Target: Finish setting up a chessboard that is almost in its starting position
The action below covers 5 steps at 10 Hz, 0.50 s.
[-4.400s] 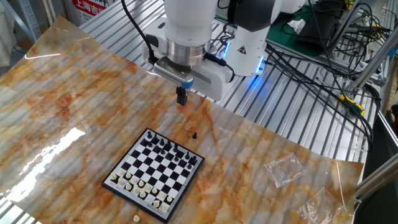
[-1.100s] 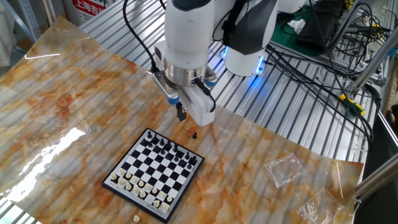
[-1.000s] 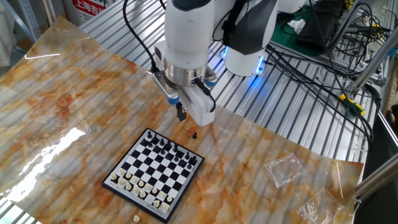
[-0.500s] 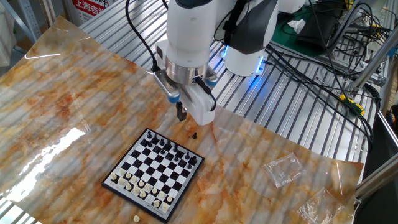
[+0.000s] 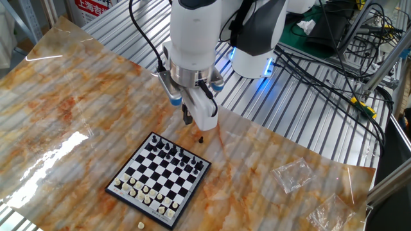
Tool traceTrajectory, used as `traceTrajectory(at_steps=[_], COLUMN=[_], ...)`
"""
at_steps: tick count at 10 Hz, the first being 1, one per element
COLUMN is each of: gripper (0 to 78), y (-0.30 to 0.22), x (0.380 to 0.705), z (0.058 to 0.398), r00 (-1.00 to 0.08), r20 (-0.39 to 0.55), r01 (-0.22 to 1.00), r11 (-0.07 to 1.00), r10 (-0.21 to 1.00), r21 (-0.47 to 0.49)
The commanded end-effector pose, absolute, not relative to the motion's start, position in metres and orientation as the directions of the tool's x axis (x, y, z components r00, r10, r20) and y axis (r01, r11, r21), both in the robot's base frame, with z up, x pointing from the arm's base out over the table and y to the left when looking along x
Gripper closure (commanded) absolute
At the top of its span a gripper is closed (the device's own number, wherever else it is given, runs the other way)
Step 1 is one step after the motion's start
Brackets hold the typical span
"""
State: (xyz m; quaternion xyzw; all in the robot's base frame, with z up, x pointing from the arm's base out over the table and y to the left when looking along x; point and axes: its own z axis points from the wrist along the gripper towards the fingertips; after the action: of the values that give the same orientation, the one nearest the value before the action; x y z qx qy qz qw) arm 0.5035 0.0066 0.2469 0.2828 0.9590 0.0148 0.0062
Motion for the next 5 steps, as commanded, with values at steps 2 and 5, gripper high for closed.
traceTrajectory(at_steps=[2,5], gripper=[77.6,77.6], y=[0.0065,0.0065], x=[0.5043,0.5043], z=[0.2482,0.2482], r00=[-0.819,-0.836], r20=[-0.012,-0.003], r01=[0.573,0.549], r11=[0.819,0.836], r10=[0.573,0.549], r21=[-0.034,-0.023])
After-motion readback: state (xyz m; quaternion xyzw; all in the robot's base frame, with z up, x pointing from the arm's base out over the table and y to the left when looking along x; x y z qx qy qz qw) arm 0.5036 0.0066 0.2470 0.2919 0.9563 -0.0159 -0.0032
